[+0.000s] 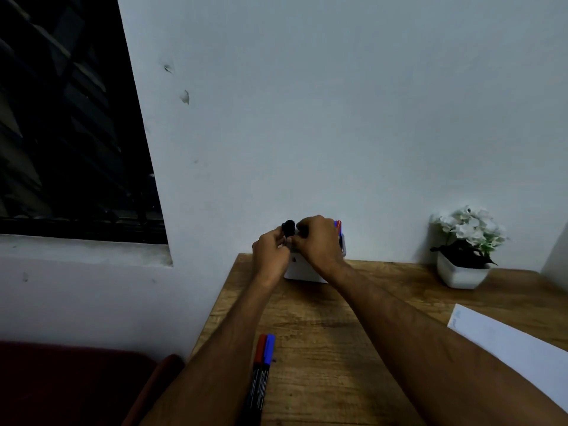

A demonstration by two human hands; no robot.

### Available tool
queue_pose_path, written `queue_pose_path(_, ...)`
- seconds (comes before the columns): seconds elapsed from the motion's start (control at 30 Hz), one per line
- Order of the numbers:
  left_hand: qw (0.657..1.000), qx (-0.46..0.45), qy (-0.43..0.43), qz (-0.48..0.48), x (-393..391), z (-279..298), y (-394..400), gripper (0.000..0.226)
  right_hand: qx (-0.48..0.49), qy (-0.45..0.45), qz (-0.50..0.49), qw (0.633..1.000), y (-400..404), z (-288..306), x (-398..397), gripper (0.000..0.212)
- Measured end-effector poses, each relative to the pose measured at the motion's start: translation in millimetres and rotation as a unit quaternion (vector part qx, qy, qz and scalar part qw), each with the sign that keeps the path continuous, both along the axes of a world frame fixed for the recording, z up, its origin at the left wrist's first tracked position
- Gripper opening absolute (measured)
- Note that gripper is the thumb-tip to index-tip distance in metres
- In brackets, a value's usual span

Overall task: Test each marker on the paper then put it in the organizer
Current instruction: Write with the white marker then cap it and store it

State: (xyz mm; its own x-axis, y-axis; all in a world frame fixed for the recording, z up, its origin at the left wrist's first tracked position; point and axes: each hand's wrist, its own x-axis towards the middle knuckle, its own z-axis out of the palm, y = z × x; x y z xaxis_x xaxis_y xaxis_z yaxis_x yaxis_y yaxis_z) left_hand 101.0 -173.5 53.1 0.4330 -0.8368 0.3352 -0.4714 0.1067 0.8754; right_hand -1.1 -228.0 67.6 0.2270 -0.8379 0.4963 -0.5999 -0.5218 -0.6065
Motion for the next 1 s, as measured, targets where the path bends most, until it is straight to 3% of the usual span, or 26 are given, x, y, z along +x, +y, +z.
queue_pose_path(0.33, 0.998, 0.022, -0.047, 0.025, -3, -8, 5, 0.022, -0.053, -0.02, 0.005, 0.998, 15, -10, -11, 0.006)
queue_pose_path(0.43, 0.997, 0.037, -0.056, 0.025, -1, -12, 11, 0.008, -0.033, -0.034, 0.007, 0.999, 27, -12, -17, 0.025)
queue_pose_path(0.57, 0.997, 0.044, -0.055, 0.026, -1, -17, 24, 0.023, -0.014, -0.048, 0.005, 0.999, 44, -18, -26, 0.03)
queue_pose_path(0.67, 0.997, 0.042, -0.054, 0.022, -1, -22, 39, 0.032, 0.018, -0.024, 0.015, 0.999, 61, -27, -29, 0.027)
queue_pose_path(0.83, 0.997, 0.064, -0.048, -0.007, 1, -34, 70, 0.031, 0.118, 0.041, 0.071, 0.99, 97, -46, -28, 0.003)
queue_pose_path(1.0, 0.993, 0.099, -0.054, -0.042, 13, -43, 100, 0.033, 0.193, 0.088, 0.057, 0.976, 129, -53, -27, 0.004)
